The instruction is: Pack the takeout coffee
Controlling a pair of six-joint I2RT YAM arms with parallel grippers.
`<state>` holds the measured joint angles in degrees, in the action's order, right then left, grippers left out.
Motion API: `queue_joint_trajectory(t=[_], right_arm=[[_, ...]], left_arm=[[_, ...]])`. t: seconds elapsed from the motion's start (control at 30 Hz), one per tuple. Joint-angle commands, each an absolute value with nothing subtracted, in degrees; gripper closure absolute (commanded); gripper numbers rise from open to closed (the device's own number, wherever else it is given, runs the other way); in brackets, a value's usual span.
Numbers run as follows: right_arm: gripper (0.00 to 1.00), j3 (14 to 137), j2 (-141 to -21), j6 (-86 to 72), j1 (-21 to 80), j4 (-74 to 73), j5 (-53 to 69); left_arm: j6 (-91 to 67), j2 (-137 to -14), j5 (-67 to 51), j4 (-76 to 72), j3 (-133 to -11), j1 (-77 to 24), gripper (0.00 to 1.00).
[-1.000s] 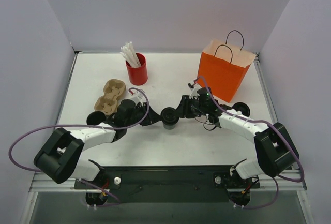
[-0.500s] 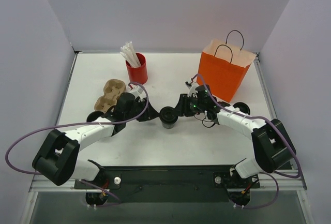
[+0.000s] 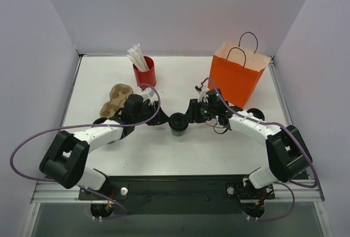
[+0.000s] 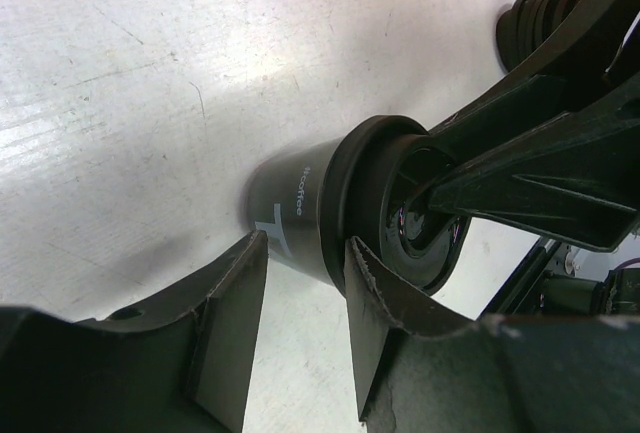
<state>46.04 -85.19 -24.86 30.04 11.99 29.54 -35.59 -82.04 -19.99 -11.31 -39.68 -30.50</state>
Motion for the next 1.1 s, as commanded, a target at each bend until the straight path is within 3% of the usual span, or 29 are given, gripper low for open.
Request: queue_joint_trajectory(t=[0.0,0.2,0.53,1.07], right_arm=[[0.87,43.8,-88.9,-19.5,30.6,0.8,25.7],[0.87,43.8,-89.8,-18.8,30.6,1.2,26.5],[0.87,41.3,-91.4,-20.7,29.0,3.2,26.4],[0.88,30.5,-91.7,-32.3,28.6,15.8,25.8]], left_arm=[[-34.9,-84.3,-22.0,-17.0,-39.9,-30.4,0.53],[-35.0,-86.7,-20.6,-20.7,-39.2,-30.4,0.53],[-35.1,-93.1,-12.6,-12.8,-38.3,-31.4,0.55],[-40.9,-97.9,-0.4,-11.4,-30.0,-40.1,0.58]])
